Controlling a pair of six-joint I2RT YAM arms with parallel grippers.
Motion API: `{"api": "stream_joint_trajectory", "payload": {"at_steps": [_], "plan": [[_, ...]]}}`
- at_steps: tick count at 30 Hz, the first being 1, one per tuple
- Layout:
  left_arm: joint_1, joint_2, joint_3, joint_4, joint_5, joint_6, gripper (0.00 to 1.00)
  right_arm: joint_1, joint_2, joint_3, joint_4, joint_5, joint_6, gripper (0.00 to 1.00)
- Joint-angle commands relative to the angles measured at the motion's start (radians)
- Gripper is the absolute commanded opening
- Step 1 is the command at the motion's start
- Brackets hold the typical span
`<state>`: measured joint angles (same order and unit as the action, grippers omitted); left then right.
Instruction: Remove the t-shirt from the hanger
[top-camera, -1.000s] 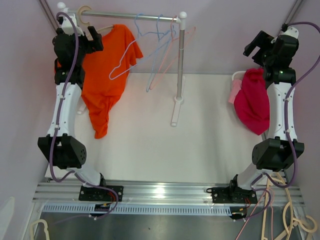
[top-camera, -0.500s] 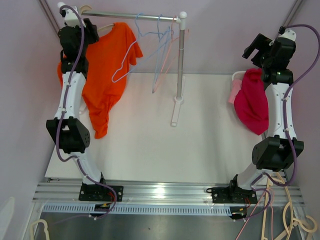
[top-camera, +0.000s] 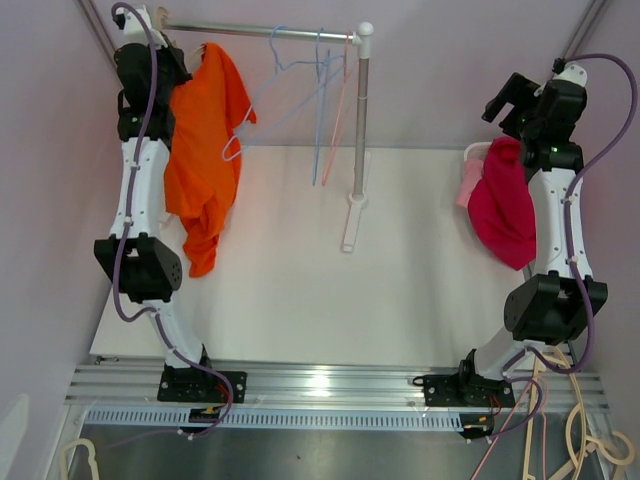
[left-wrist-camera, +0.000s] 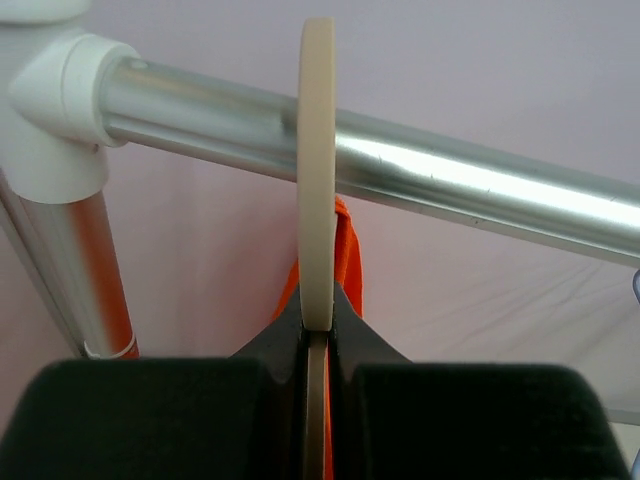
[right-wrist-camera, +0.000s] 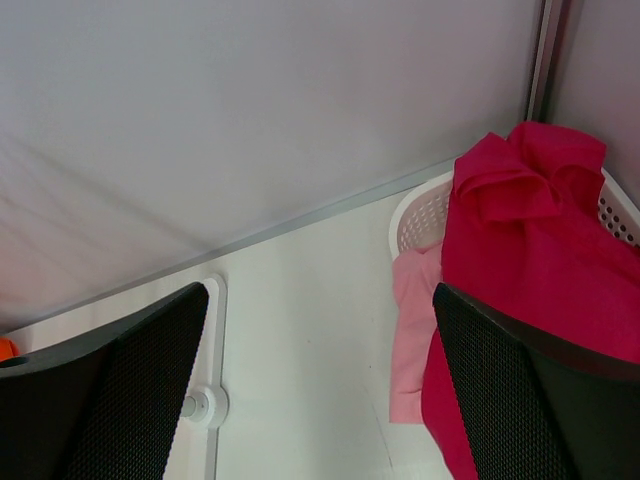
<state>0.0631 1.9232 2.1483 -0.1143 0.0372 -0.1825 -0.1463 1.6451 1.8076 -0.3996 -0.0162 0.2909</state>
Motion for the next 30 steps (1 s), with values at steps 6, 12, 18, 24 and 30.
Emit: {"api": "stream_joint_trajectory", "payload": {"at_steps": [6,12,18,24,30], "plan": [[-0.052,-0.237,-0.083,0.144,-0.166,0.000,0.01,0.011,-0.085,0.001,0.024,-0.036,-0.025,1.00],[-0.133,-0.375,-0.251,0.218,-0.373,0.037,0.01,0.022,-0.126,-0.016,-0.001,-0.070,-0.027,0.99],[-0.201,-0.412,-0.252,-0.068,-0.731,-0.092,0.01,0.277,-0.192,-0.013,-0.077,-0.102,-0.174,0.99],[-0.261,-0.582,-0.430,-0.106,-0.836,-0.126,0.01,0.657,-0.366,-0.218,0.034,-0.191,-0.245,0.99],[-0.367,-0.708,-0.470,-0.263,-0.956,-0.149,0.01,1.072,-0.435,-0.438,0.217,-0.262,-0.256,0.99]]}}
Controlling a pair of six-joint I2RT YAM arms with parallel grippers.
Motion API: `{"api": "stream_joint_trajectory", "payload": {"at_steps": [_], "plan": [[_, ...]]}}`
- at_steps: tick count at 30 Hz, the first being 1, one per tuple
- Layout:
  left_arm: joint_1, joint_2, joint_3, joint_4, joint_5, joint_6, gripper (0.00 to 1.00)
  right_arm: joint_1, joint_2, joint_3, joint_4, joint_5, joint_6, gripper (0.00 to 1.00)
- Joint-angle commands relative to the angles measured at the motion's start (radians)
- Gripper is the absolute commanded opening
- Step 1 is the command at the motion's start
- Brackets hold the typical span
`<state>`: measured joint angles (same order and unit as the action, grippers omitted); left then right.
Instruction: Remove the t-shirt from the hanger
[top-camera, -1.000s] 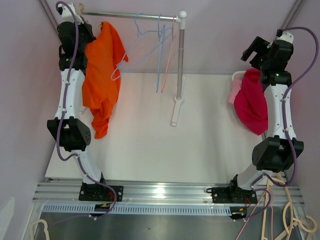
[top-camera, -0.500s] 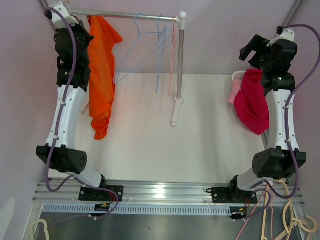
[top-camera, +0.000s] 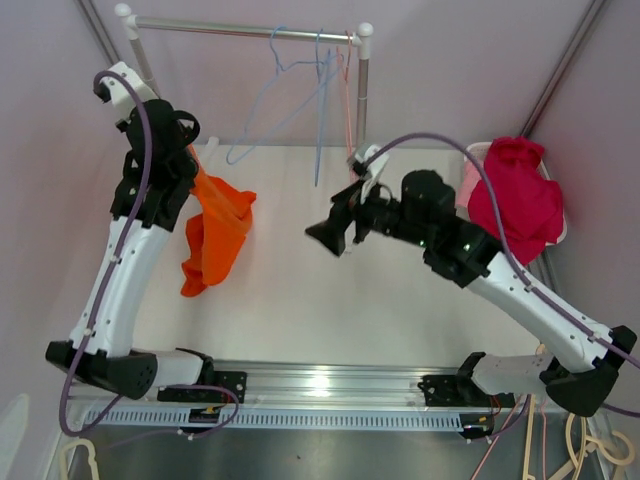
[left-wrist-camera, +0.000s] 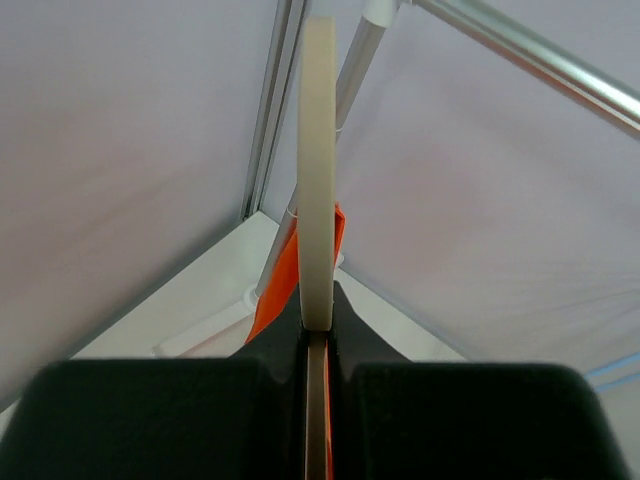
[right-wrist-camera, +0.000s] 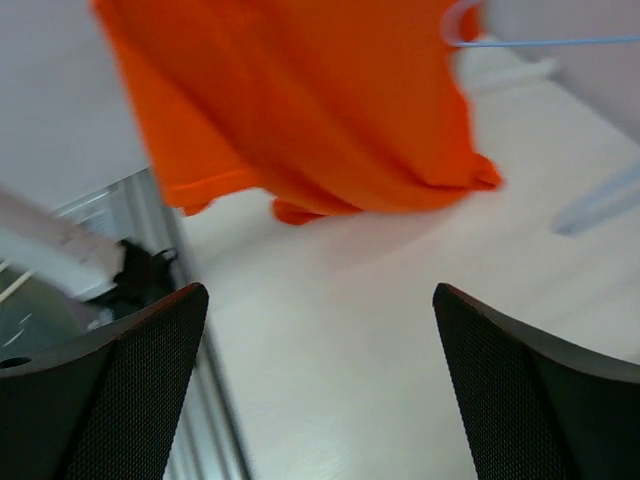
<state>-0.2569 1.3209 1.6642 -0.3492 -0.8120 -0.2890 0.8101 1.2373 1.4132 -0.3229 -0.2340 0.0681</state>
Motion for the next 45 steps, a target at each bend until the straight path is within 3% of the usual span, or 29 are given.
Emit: {"api": "stream_joint_trajectory", "payload": {"at_steps": [1,6,12,19,20,21,22,25,27,33,38,43,45], "plan": [[-0.059,-0.120,0.005,-0.030,-0.124,-0.044,0.01,0.156,-0.021,-0.055,0.178,-0.036,-0.030,1.00],[-0.131,-0.201,-0.064,-0.057,-0.165,-0.070,0.01,0.332,0.056,-0.095,0.300,-0.002,-0.025,0.99],[-0.191,-0.218,-0.093,-0.076,-0.211,-0.072,0.01,0.376,0.180,-0.056,0.482,0.004,-0.041,1.00],[-0.209,-0.215,-0.118,-0.059,-0.210,-0.078,0.01,0.394,0.388,0.180,0.404,-0.045,0.030,0.96],[-0.211,-0.207,-0.129,-0.050,-0.208,-0.079,0.01,0.400,0.430,0.237,0.386,-0.036,0.027,0.76],[-0.211,-0.204,-0.132,-0.044,-0.208,-0.079,0.01,0.405,0.445,0.260,0.348,-0.022,0.029,0.47],[-0.211,-0.200,-0.133,-0.036,-0.204,-0.075,0.01,0.412,0.459,0.279,0.331,-0.012,0.041,0.00],[-0.209,-0.170,-0.153,0.064,-0.207,0.002,0.01,0.437,0.441,0.247,0.280,0.024,0.027,0.00],[-0.199,-0.128,-0.140,0.134,-0.205,0.076,0.00,0.477,0.369,0.138,0.288,0.079,0.030,0.00],[-0.153,0.001,0.005,0.124,-0.173,0.111,0.01,0.609,0.177,-0.138,0.292,0.235,0.058,0.00],[-0.131,0.029,0.029,0.145,-0.156,0.128,0.01,0.656,0.102,-0.206,0.266,0.328,0.078,0.00],[-0.120,0.037,0.074,0.057,-0.113,0.073,0.01,0.664,0.112,-0.278,0.275,0.390,0.099,0.00],[-0.120,0.003,0.106,-0.061,-0.002,0.019,0.01,0.624,0.154,-0.278,0.297,0.389,0.110,0.00]]}}
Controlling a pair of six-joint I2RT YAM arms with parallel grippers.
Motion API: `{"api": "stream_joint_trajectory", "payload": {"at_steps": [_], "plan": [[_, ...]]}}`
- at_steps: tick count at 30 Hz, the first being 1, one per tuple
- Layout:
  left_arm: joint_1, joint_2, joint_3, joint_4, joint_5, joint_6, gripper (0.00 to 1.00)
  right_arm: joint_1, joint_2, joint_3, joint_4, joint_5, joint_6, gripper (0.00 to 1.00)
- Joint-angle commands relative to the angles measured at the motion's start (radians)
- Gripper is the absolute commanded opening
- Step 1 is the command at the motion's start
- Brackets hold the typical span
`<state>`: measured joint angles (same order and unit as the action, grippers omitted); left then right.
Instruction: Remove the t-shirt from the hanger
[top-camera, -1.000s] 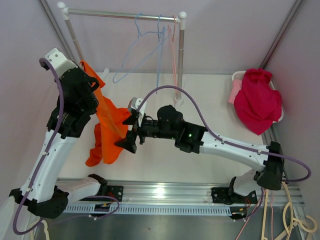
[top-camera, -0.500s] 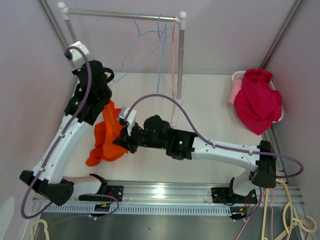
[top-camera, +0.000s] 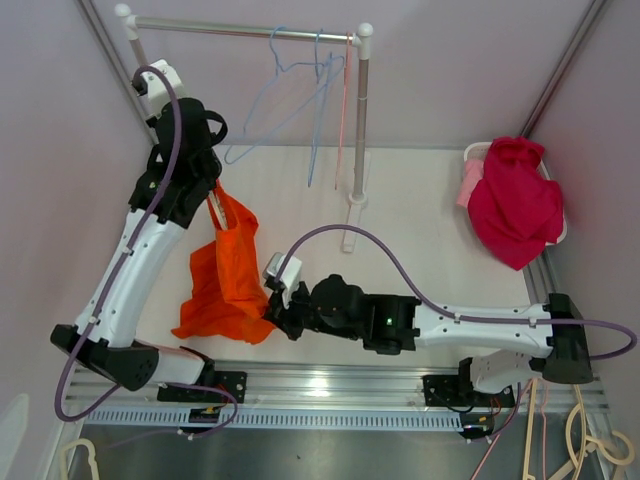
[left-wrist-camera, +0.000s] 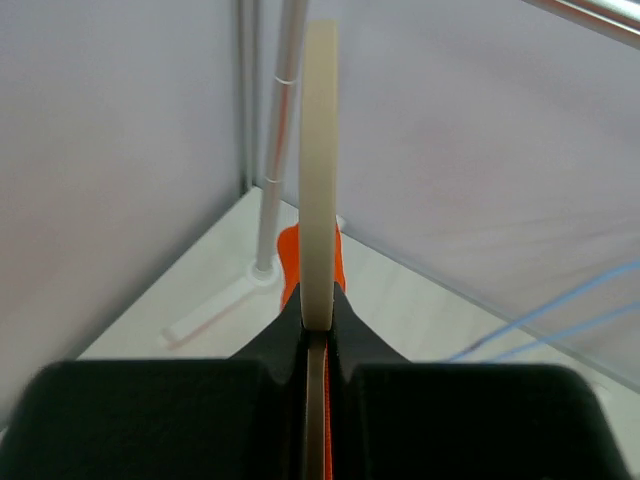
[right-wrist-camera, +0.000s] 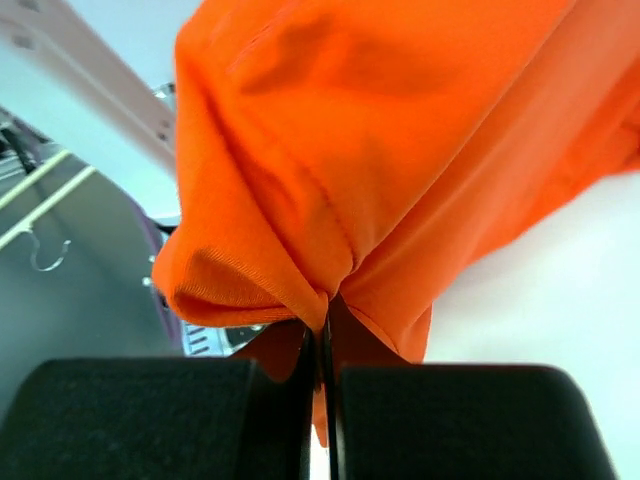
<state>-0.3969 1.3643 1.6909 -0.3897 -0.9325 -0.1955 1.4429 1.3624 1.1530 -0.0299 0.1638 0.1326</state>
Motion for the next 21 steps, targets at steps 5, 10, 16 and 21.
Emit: {"api": "stream_joint_trajectory", "payload": {"at_steps": [5,10,16,21], "plan": [[0.003,-0.175,0.118,-0.326,0.381,-0.171,0.01,-0.156,0.095,0.086,0.006,-0.029,0.013,0.00],[0.003,-0.433,-0.094,-0.354,0.704,-0.114,0.01,-0.243,0.144,0.260,-0.067,-0.001,-0.024,0.00],[0.003,-0.556,-0.062,-0.630,0.919,-0.084,0.01,-0.303,0.170,0.317,-0.171,0.051,-0.010,0.00],[0.003,-0.666,-0.068,-0.738,0.853,-0.085,0.01,-0.315,0.092,0.234,-0.197,0.098,0.030,0.00]]}}
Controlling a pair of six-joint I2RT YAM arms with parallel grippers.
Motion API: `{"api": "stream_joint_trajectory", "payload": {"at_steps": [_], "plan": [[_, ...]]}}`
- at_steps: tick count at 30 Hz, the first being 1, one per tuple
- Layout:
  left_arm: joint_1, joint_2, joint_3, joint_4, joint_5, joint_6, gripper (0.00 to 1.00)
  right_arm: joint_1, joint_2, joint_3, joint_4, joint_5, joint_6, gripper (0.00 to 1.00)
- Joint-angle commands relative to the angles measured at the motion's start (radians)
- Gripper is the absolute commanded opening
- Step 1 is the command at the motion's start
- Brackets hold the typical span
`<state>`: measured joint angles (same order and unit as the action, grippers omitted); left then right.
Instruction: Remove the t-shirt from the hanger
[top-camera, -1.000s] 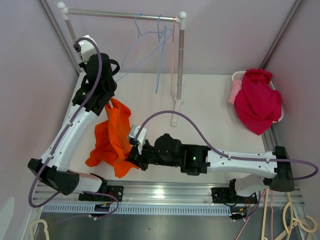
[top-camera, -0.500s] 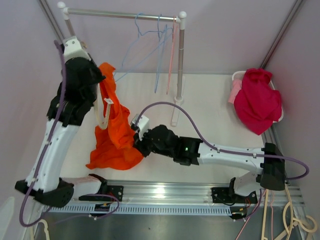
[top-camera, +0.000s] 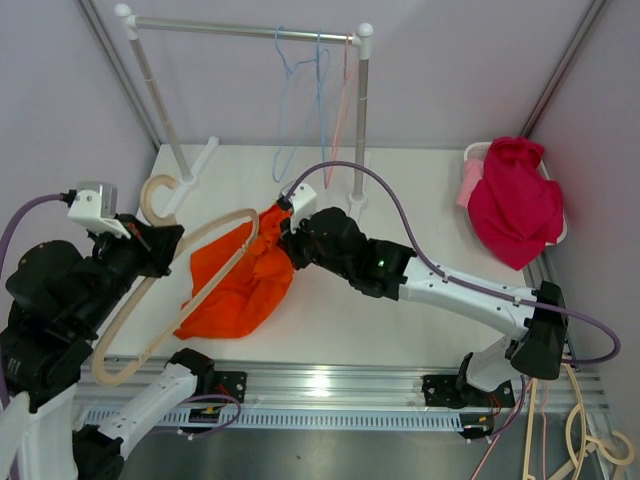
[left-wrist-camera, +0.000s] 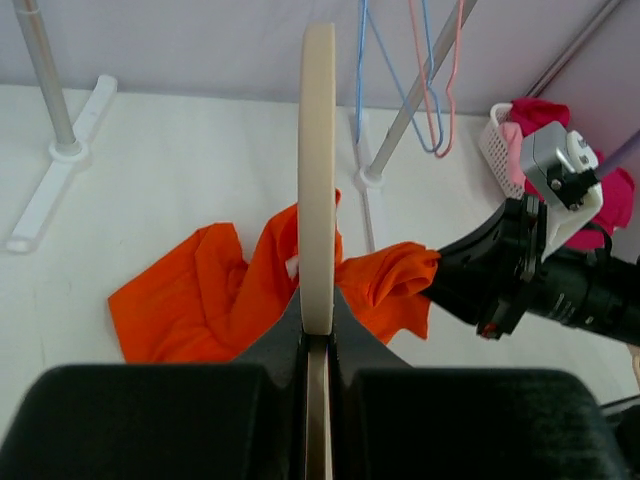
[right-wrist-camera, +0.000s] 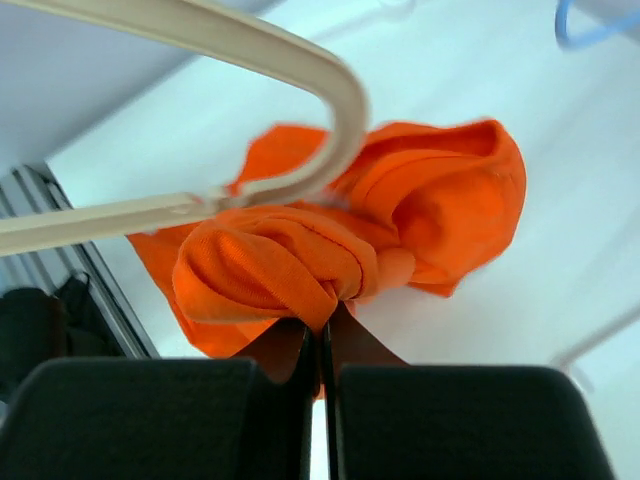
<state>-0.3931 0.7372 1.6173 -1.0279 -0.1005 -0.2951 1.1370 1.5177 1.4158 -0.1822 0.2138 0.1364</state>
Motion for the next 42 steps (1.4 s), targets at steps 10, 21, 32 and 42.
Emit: {"api": "stream_joint_trajectory", "payload": {"at_steps": [10,21,32,42], "plan": [[-0.001,-0.047,-0.033,-0.083,-0.147,0.099,0.01,0.000,-0.349,-0.086,-0.368,0.290,0.120,0.00],[0.000,0.033,-0.126,0.071,-0.061,0.048,0.01,-0.587,-0.288,0.207,-0.418,0.274,-0.003,0.00],[0.005,0.090,-0.116,0.084,-0.102,0.065,0.01,-0.994,0.312,1.144,0.001,0.047,-0.116,0.00],[0.010,0.177,-0.117,0.176,-0.096,0.068,0.01,-1.330,0.406,1.060,0.327,0.366,-0.013,0.00]]}}
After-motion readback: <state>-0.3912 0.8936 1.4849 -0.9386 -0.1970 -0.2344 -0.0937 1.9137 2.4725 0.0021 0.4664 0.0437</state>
